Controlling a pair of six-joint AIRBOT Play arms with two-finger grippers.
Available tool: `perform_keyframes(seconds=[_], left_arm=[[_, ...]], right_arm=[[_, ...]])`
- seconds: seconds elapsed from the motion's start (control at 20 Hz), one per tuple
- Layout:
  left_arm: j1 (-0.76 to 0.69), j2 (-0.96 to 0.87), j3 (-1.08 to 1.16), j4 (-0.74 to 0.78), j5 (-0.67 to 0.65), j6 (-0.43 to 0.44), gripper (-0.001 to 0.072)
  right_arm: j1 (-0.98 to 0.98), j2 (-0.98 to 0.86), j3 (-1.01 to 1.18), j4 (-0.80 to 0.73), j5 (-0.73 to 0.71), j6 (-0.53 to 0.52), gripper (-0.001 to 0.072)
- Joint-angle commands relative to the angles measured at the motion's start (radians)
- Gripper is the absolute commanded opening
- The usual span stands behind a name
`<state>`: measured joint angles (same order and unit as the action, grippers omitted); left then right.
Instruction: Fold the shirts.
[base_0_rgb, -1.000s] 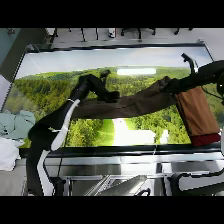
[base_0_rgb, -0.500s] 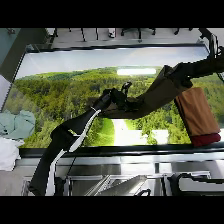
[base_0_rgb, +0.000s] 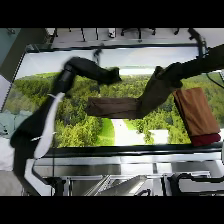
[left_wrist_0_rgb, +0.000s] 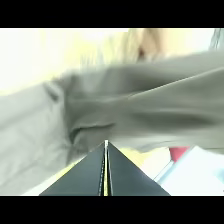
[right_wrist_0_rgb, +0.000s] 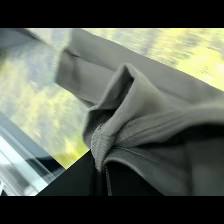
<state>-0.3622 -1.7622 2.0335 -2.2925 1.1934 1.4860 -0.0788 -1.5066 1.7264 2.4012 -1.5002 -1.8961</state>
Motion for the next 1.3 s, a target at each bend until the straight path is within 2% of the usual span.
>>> perform_keyframes(seconds=[0.0, 0.15, 0.2, 0.25, 0.3, 0.35, 0.4, 0.55, 0.75, 0.95, 1.0, 1.05, 1.15, 1.25], left_arm=[[0.187, 0.272, 0.0, -0.003, 0.079, 0.023, 0.0021], [0.291, 0.423, -0.003, -0.003, 0.125, 0.063, 0.0021], [0.315, 0.457, -0.005, -0.002, 0.15, 0.07, 0.0021], [0.33, 0.49, -0.024, -0.003, 0.156, 0.077, 0.0021], [0.337, 0.522, -0.059, -0.003, 0.151, 0.083, 0.0021], [0.344, 0.554, -0.105, -0.002, 0.148, 0.093, 0.0021], [0.348, 0.579, -0.149, -0.003, 0.149, 0.101, 0.0021], [0.351, 0.647, -0.287, -0.003, 0.141, 0.148, 0.0021], [0.35, 0.686, -0.41, -0.003, 0.101, 0.157, 0.0021], [0.35, 0.687, -0.455, -0.003, 0.081, 0.164, 0.0021], [0.35, 0.687, -0.462, -0.003, 0.081, 0.165, 0.0021], [0.35, 0.687, -0.468, -0.004, 0.081, 0.166, 0.0021], [0.35, 0.685, -0.47, -0.003, 0.08, 0.166, 0.0021], [0.35, 0.685, -0.47, -0.004, 0.072, 0.166, 0.0021]], right_arm=[[0.253, -0.043, -0.041, 0.0, 0.286, 0.087, 0.0028], [0.548, -0.182, -0.042, -0.004, 0.664, 0.117, 0.0029], [0.643, -0.252, -0.042, -0.008, 0.816, 0.117, 0.0082], [0.718, -0.321, -0.042, -0.008, 0.964, 0.117, 0.04], [0.778, -0.391, -0.041, -0.006, 1.108, 0.12, 0.0629], [0.811, -0.441, -0.041, -0.007, 1.188, 0.159, 0.0571], [0.815, -0.461, -0.041, -0.007, 1.189, 0.194, 0.0564], [0.729, -0.408, -0.041, -0.046, 1.04, 0.199, 0.0564], [0.492, -0.23, -0.041, -0.138, 0.708, 0.216, 0.0566], [0.239, -0.143, -0.042, -0.406, 0.322, 0.394, 0.0585], [0.19, -0.146, -0.062, -0.444, 0.238, 0.405, 0.0585], [0.154, -0.149, -0.104, -0.439, 0.201, 0.404, 0.0587], [0.106, -0.168, -0.212, -0.337, 0.199, 0.366, 0.066], [0.088, -0.22, -0.278, -0.2, 0.201, 0.297, 0.0662]])
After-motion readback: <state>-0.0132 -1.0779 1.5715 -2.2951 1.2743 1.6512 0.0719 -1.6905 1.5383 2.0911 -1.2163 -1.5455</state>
